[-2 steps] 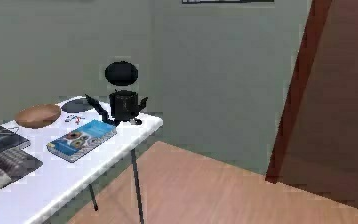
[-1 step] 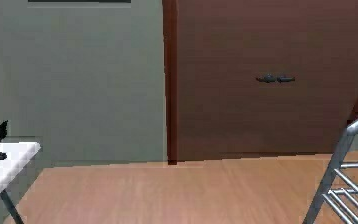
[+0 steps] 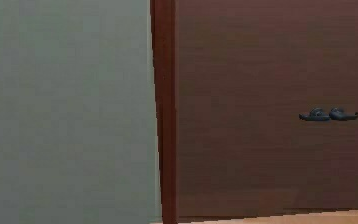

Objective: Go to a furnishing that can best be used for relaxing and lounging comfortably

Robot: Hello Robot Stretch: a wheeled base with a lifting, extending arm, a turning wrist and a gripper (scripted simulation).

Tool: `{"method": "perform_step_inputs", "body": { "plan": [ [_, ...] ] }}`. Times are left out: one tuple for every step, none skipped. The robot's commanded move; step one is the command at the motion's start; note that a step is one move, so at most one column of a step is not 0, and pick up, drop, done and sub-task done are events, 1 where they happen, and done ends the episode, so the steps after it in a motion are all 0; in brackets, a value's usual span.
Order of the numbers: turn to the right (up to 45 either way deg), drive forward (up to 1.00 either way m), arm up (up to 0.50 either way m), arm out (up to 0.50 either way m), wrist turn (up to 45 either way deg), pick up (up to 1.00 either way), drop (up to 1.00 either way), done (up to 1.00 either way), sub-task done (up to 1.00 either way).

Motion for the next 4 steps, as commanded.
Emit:
{"method": "perform_step_inputs", "body": {
  "plan": [
    [30.0, 0.0, 0.0, 0.0, 0.0, 0.0, 0.0, 0.0, 0.0],
    [0.0, 0.4, 0.0, 0.0, 0.0, 0.0, 0.0, 0.0, 0.0],
    [45.0, 0.0, 0.0, 0.0, 0.0, 0.0, 0.0, 0.0, 0.0],
    [9.0, 0.0, 0.0, 0.0, 0.0, 0.0, 0.0, 0.0, 0.0]
  ]
}}
